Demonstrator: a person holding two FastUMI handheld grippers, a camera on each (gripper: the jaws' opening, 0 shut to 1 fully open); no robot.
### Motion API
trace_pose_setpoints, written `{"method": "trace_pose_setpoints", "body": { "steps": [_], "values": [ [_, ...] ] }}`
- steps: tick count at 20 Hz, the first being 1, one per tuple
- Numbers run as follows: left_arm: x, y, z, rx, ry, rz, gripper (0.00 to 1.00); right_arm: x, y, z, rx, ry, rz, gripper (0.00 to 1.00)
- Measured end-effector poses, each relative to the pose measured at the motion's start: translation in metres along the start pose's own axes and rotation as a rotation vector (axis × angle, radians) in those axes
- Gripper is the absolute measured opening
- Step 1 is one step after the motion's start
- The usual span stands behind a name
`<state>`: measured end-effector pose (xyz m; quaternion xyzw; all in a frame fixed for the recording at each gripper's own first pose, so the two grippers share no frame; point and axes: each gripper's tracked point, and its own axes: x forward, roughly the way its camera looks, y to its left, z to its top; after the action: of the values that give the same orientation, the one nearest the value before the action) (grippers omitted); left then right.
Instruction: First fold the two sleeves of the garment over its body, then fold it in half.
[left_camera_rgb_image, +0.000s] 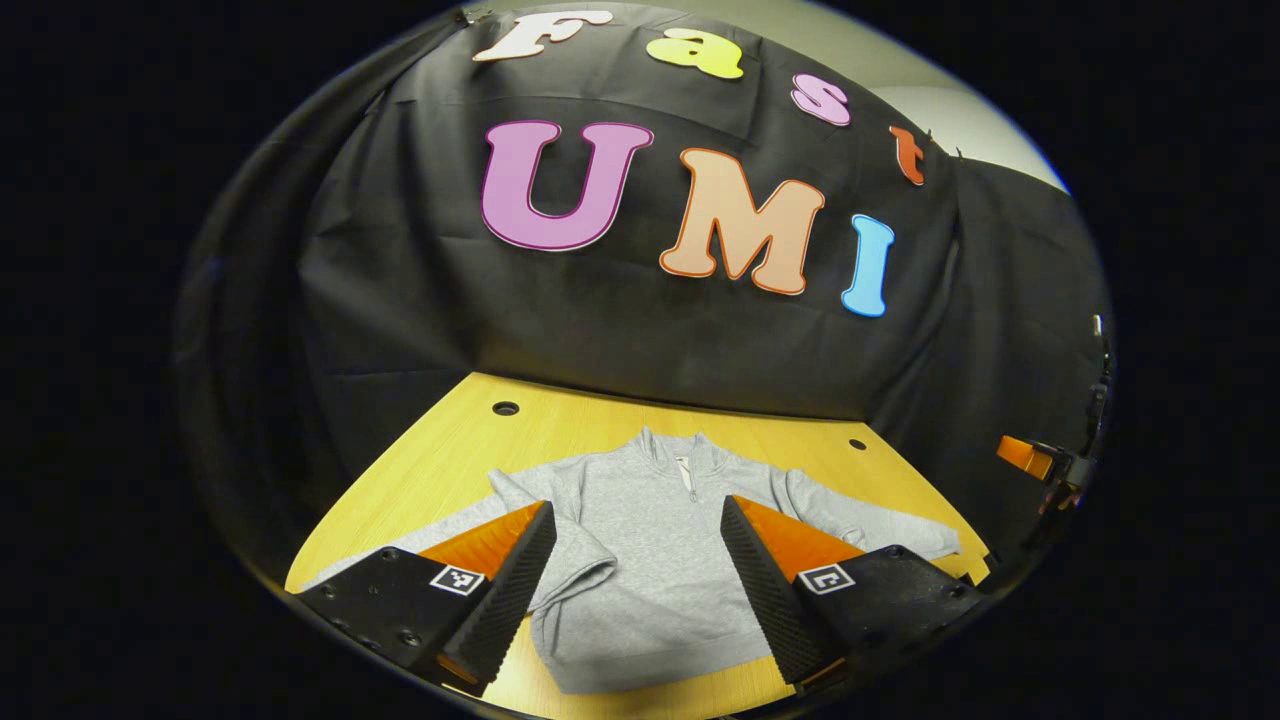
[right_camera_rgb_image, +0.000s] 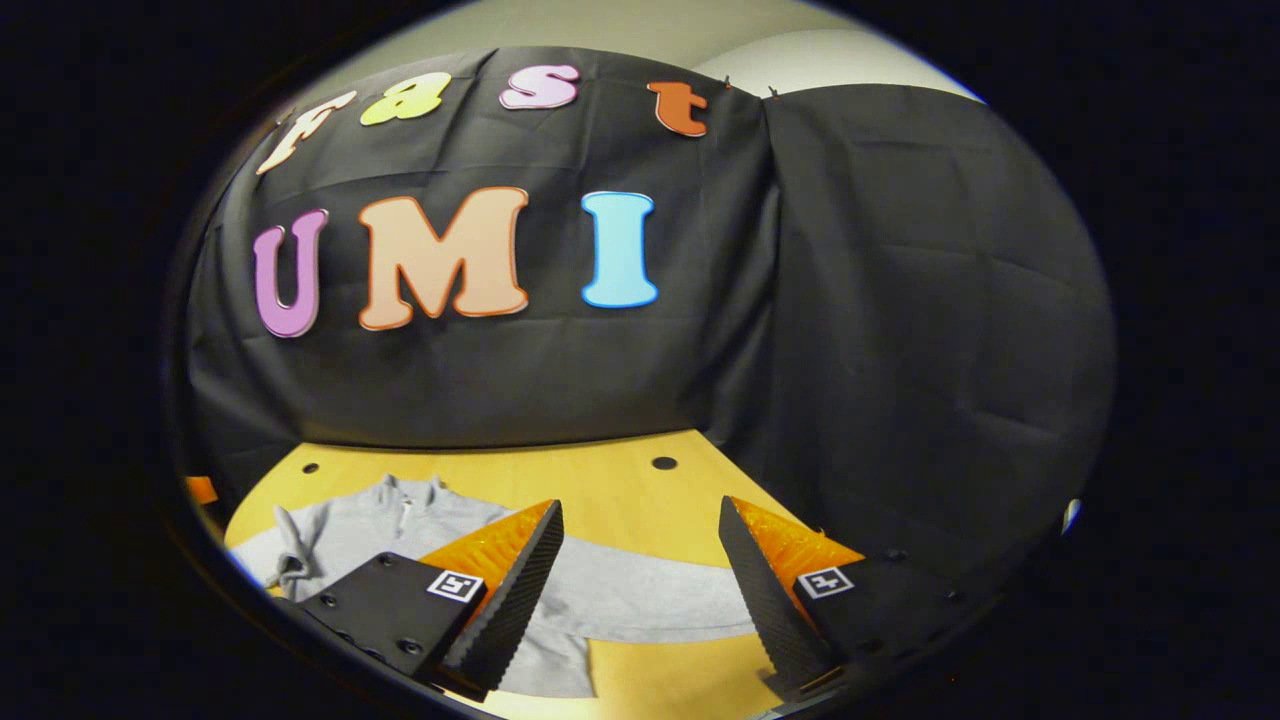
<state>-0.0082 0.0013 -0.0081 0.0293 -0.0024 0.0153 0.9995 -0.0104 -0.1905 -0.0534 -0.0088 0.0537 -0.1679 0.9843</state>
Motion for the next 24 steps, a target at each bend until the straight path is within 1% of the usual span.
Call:
{"method": "trace_pose_setpoints", "body": {
  "steps": [3,4,6,7,8,9,11,14,16,20,22,24],
  "values": [
    [0.003,-0.003,0.004,0.019,-0.004,0.002,0.97,0.019,-0.038,-0.026,-0.012,0.045,-0.049,0.98],
    [0.004,-0.005,0.003,0.017,-0.002,0.001,0.97,0.031,-0.056,-0.044,-0.010,0.074,-0.079,0.98],
    [0.006,-0.008,0.001,0.017,0.003,0.006,0.97,0.045,-0.073,-0.073,-0.013,0.122,-0.105,0.98],
    [0.007,-0.012,0.000,0.018,0.006,0.007,0.97,0.054,-0.087,-0.096,-0.018,0.170,-0.129,0.99],
    [0.009,-0.016,-0.001,0.022,0.010,0.004,0.97,0.067,-0.101,-0.124,0.007,0.221,-0.137,0.99],
    [0.009,-0.018,-0.001,0.024,0.012,0.006,0.97,0.076,-0.109,-0.144,0.020,0.267,-0.140,0.99],
    [0.012,-0.020,0.000,0.028,0.013,0.012,0.97,0.090,-0.119,-0.169,0.006,0.324,-0.147,1.00],
    [0.015,-0.024,-0.001,0.035,0.018,0.021,0.97,0.095,-0.132,-0.205,0.006,0.404,-0.149,1.00],
    [0.017,-0.027,-0.001,0.045,0.022,0.025,0.97,0.099,-0.136,-0.221,0.023,0.444,-0.159,0.99],
    [0.019,-0.038,-0.004,0.051,0.032,0.011,0.97,0.107,-0.146,-0.240,0.040,0.486,-0.174,0.99],
    [0.022,-0.042,-0.007,0.044,0.040,0.008,0.97,0.111,-0.144,-0.242,0.049,0.495,-0.159,1.00],
    [0.023,-0.044,-0.009,0.038,0.043,0.009,0.97,0.111,-0.141,-0.244,0.075,0.508,-0.136,0.98]
  ]
}}
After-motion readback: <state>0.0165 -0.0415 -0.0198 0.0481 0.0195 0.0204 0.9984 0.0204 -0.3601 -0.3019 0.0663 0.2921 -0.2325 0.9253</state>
